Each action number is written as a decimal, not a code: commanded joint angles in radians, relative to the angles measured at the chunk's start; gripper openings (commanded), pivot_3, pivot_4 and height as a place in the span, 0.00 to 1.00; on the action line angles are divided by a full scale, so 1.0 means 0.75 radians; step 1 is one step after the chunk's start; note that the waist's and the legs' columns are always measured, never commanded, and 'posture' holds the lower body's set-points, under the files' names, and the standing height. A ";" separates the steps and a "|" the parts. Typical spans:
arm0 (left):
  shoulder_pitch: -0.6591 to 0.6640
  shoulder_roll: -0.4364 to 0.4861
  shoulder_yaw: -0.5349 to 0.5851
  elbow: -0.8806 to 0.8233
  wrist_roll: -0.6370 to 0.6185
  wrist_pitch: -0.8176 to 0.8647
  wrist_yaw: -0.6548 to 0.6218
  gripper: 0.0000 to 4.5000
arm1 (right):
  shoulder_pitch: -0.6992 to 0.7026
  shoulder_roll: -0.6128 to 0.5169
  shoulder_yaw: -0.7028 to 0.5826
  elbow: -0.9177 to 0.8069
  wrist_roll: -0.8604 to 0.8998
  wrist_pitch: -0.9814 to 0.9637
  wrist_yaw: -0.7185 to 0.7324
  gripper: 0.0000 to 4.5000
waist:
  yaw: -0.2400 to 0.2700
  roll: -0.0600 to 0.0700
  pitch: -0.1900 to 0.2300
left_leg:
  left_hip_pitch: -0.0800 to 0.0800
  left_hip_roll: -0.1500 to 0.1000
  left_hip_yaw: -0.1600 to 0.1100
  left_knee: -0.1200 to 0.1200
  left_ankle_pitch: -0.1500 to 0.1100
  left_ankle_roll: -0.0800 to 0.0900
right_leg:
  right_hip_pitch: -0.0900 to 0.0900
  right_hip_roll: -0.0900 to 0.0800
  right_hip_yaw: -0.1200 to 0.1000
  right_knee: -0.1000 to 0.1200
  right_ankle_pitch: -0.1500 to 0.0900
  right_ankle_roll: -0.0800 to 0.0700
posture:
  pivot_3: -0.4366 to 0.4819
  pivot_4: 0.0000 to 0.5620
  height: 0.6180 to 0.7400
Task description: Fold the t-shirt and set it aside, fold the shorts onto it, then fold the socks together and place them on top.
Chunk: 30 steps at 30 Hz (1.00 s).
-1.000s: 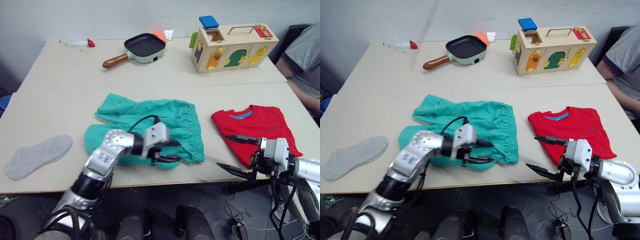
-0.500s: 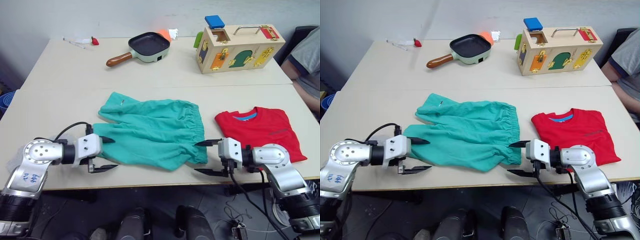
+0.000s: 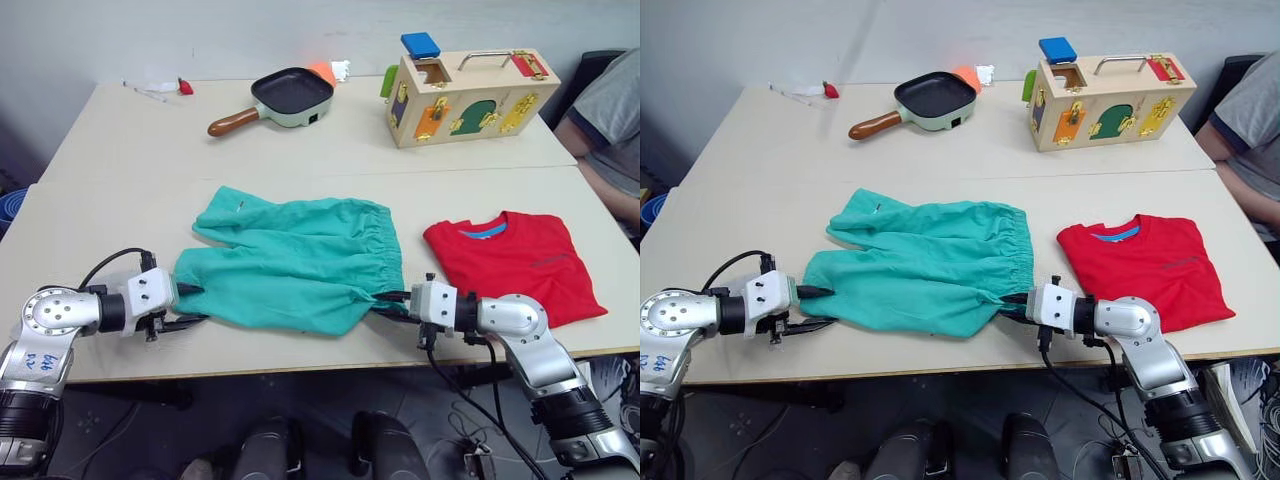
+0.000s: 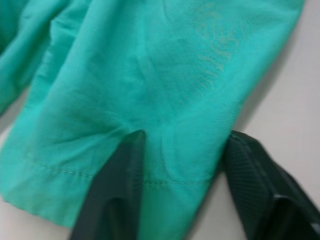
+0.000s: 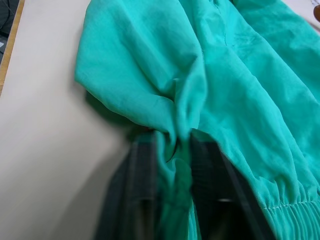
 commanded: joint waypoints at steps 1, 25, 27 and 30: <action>0.059 0.031 -0.018 -0.011 -0.017 0.076 -0.070 0.23 | -0.005 -0.039 -0.058 -0.026 0.056 -0.022 0.018 0.00 | -0.003 0.000 0.000 | 0.000 0.000 0.000 0.000 0.000 0.000 | 0.000 0.000 0.000 0.000 0.000 0.000 | 0.48 0.27 1.00; 0.788 0.195 0.366 -0.834 -0.533 0.638 -0.342 0.01 | 0.256 -0.341 -0.178 -0.110 0.488 0.138 0.596 0.00 | -0.024 0.003 0.004 | -0.002 0.000 -0.001 -0.001 -0.004 0.002 | 0.000 0.000 0.000 -0.009 -0.001 -0.002 | 0.48 0.27 1.00; 0.712 0.179 0.340 -0.757 -0.490 0.590 -0.329 0.01 | 0.206 -0.327 -0.187 -0.126 0.538 0.223 0.570 0.00 | -0.023 0.003 0.004 | -0.002 0.001 -0.001 -0.001 -0.004 0.002 | 0.000 0.000 0.000 -0.009 -0.001 -0.002 | 0.48 0.27 1.00; 0.348 0.107 0.294 -0.530 -0.452 0.509 -0.225 0.01 | -0.023 -0.277 -0.218 -0.034 0.568 0.281 0.522 0.00 | -0.022 0.004 0.004 | -0.004 0.000 -0.001 -0.001 -0.003 0.001 | -0.001 0.000 0.000 -0.009 -0.001 -0.002 | 0.48 0.27 1.00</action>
